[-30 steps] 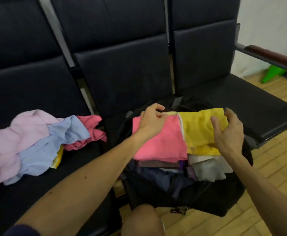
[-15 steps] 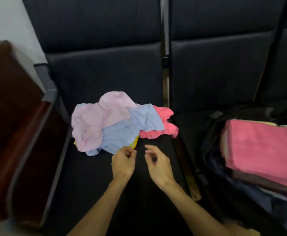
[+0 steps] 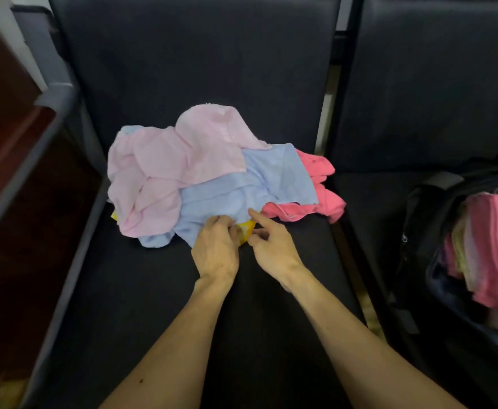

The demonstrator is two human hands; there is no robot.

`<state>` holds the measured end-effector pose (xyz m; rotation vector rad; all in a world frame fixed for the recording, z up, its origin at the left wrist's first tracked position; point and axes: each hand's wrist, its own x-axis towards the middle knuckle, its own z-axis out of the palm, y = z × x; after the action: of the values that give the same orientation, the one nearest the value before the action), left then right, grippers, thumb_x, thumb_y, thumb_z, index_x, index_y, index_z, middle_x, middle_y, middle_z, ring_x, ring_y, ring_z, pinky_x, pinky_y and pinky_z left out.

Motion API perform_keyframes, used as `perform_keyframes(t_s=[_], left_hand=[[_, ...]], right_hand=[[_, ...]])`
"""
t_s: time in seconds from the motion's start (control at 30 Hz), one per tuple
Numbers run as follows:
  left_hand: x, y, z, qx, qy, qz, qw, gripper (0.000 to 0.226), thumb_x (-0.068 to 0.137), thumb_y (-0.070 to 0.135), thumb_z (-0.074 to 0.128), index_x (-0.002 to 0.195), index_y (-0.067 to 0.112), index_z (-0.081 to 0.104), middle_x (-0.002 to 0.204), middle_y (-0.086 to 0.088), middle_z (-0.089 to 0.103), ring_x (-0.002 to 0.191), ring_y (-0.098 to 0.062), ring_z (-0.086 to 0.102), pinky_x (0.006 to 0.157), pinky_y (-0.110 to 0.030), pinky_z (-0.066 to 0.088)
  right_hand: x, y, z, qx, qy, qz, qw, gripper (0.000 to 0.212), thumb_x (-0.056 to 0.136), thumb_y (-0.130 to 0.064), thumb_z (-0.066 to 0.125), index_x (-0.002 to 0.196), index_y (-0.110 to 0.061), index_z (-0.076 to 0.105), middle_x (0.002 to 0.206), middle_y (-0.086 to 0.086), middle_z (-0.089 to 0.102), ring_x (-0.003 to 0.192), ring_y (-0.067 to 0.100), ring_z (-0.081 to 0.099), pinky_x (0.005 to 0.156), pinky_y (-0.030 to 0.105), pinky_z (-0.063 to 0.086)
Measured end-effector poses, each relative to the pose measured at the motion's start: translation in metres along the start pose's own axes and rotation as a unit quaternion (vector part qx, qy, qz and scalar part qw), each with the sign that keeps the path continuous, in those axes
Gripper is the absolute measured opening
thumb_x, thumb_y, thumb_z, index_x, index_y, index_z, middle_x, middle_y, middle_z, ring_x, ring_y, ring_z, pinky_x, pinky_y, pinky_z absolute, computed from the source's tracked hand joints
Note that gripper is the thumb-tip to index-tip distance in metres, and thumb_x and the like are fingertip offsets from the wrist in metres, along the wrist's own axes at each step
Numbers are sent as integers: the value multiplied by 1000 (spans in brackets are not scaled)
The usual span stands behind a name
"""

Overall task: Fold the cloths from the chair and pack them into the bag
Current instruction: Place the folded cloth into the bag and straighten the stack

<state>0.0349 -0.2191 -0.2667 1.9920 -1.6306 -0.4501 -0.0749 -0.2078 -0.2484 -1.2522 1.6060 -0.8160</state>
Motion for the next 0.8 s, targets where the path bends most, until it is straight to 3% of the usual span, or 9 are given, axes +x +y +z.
perform_keyframes(t_s=[0.13, 0.27, 0.43, 0.5, 0.6, 0.63, 0.7, 0.73, 0.8], left_hand=[[-2, -5, -9, 1, 27, 22, 999, 13, 99, 23, 50, 95, 13, 58, 98, -2, 55, 90, -25, 55, 62, -36, 34], [-8, -1, -29, -12, 101, 89, 991, 10, 90, 18, 56, 94, 9, 57, 92, -8, 56, 87, -28, 51, 66, -37, 35], [-28, 0, -70, -34, 136, 144, 980, 16, 88, 21, 66, 103, 17, 60, 100, -1, 60, 95, -22, 50, 78, -41, 43], [-34, 9, -87, -77, 152, 144, 975, 16, 89, 20, 67, 103, 17, 61, 100, 1, 62, 94, -18, 52, 81, -39, 46], [-62, 31, -113, -189, 169, 118, 960, 15, 92, 15, 59, 106, 13, 63, 100, 3, 60, 95, -13, 55, 82, -28, 43], [-70, 36, -122, -206, 167, 129, 956, 18, 93, 17, 56, 109, 13, 64, 102, 5, 58, 97, -12, 53, 84, -25, 40], [-79, 53, -140, -199, 148, 131, 960, 22, 94, 21, 55, 112, 13, 64, 107, 2, 59, 102, -16, 54, 86, -20, 38], [-78, 64, -153, -181, 123, 75, 973, 23, 94, 21, 59, 115, 12, 63, 111, -2, 61, 105, -18, 55, 89, -18, 38], [-70, 85, -190, -108, 92, -166, 976, 36, 88, 22, 69, 121, 10, 60, 118, -12, 62, 111, -26, 59, 98, -29, 45]], right_hand=[[-8, -10, -3, -13, 40, -12, 999, 48, 92, -8, 52, 133, -30, 60, 109, -8, 64, 95, 2, 61, 84, 10, 45], [-29, -31, -10, -14, 63, -50, 997, 44, 92, -4, 52, 127, -27, 66, 108, -9, 69, 99, 0, 62, 91, 15, 49], [-86, -83, -28, 66, 64, -132, 987, 50, 90, 9, 50, 124, -24, 66, 112, -18, 64, 96, -19, 58, 76, -4, 40], [-117, -99, -36, 75, 35, -171, 982, 55, 90, 16, 46, 119, -25, 65, 110, -17, 64, 89, -21, 60, 73, -2, 42], [-153, -116, -52, 59, 34, -222, 973, 64, 92, 12, 48, 108, -48, 63, 92, -22, 72, 65, 1, 59, 65, 13, 50], [-158, -121, -58, 59, 44, -232, 970, 62, 92, 9, 50, 109, -50, 64, 87, -18, 74, 63, 12, 58, 68, 21, 55], [-172, -134, -72, 54, 69, -256, 963, 51, 93, 5, 53, 118, -37, 69, 92, -6, 74, 75, 22, 66, 79, 34, 59], [-183, -142, -79, 47, 71, -263, 961, 46, 94, 3, 54, 123, -30, 68, 97, -5, 74, 86, 21, 69, 85, 37, 59], [-204, -158, -89, 30, 70, -278, 957, 44, 95, -2, 56, 129, -27, 64, 108, -7, 72, 99, 22, 68, 88, 41, 58]])
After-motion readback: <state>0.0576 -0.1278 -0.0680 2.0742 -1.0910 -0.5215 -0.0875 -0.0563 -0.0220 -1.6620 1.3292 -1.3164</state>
